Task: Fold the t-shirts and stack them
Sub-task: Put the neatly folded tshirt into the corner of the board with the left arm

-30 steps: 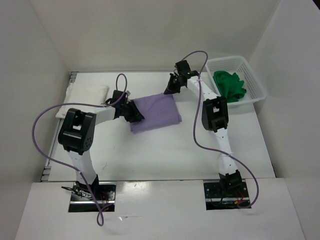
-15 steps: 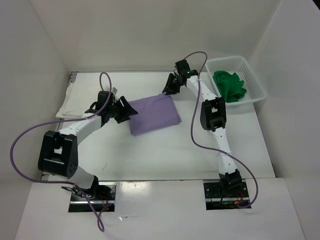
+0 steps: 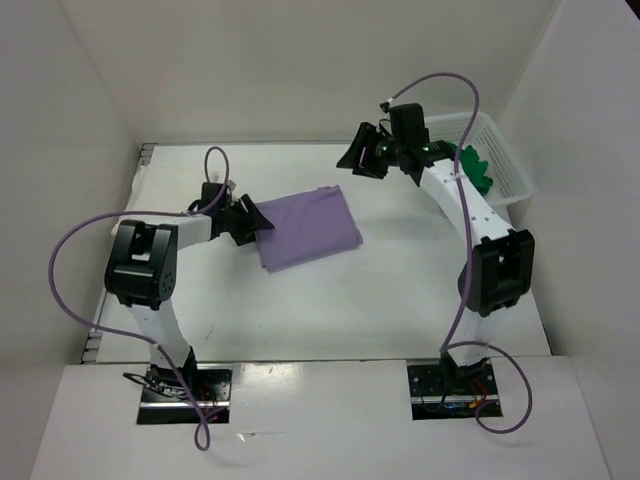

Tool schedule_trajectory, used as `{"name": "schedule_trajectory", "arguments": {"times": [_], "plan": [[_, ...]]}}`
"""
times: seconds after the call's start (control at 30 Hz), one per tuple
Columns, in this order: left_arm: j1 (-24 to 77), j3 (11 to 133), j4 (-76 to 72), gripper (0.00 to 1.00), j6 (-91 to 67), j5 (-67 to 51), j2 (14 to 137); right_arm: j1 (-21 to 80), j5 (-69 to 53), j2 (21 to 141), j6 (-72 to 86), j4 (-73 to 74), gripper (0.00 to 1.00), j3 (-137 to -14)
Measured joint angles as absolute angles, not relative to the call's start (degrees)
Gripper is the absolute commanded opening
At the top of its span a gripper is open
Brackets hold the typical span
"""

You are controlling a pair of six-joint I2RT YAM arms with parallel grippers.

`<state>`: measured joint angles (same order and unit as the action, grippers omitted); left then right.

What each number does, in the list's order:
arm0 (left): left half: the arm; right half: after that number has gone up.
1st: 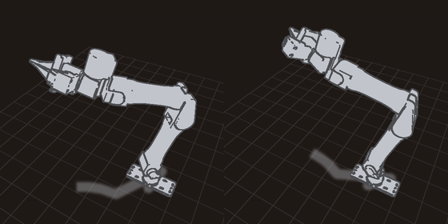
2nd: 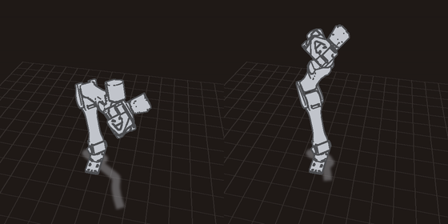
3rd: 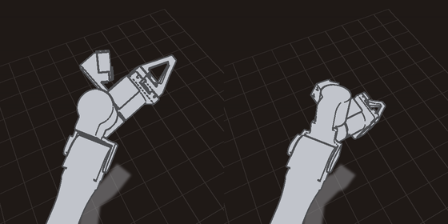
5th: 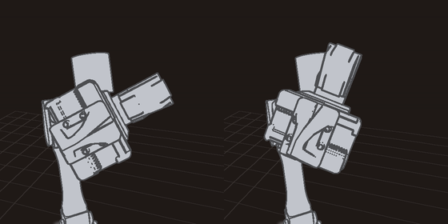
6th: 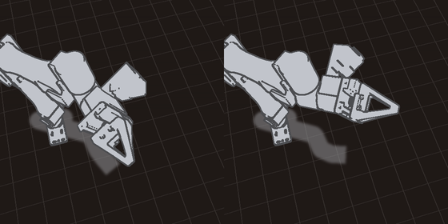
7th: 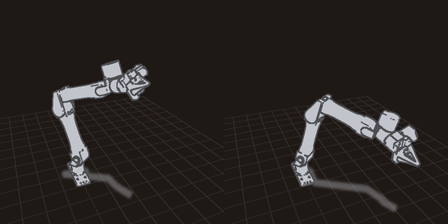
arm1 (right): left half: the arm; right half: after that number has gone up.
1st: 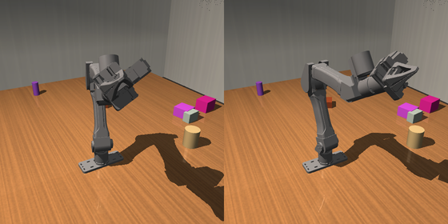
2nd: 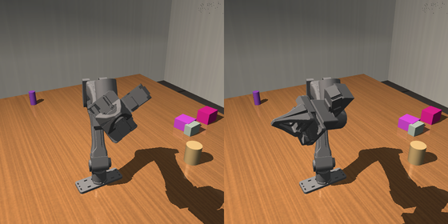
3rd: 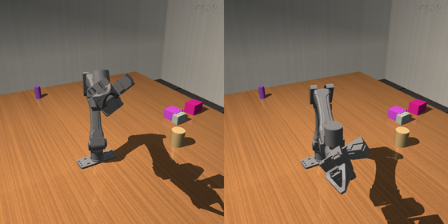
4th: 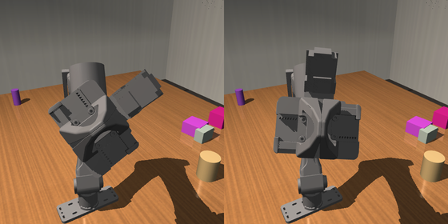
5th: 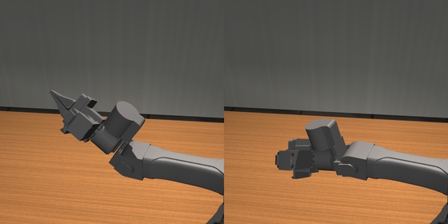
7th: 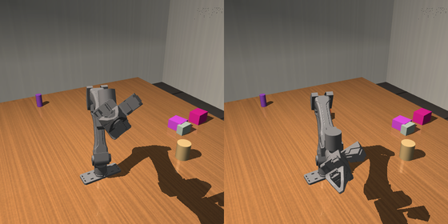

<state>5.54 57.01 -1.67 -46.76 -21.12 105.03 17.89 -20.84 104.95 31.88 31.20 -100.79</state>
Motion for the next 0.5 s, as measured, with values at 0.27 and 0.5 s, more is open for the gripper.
{"name": "schedule_trajectory", "arguments": {"times": [0.27, 0.5], "plan": [[12.23, 70.83, -5.96, 0.04, -48.49, -24.8, 118.19, 17.87, -21.96, 94.78, 33.28, 28.25, 0.59, -84.86], [14.11, 91.98, 0.93, 0.01, -49.65, -26.39, 121.21, 13.78, -22.87, 84.09, 33.56, 28.21, 0.59, -70.65]]}}
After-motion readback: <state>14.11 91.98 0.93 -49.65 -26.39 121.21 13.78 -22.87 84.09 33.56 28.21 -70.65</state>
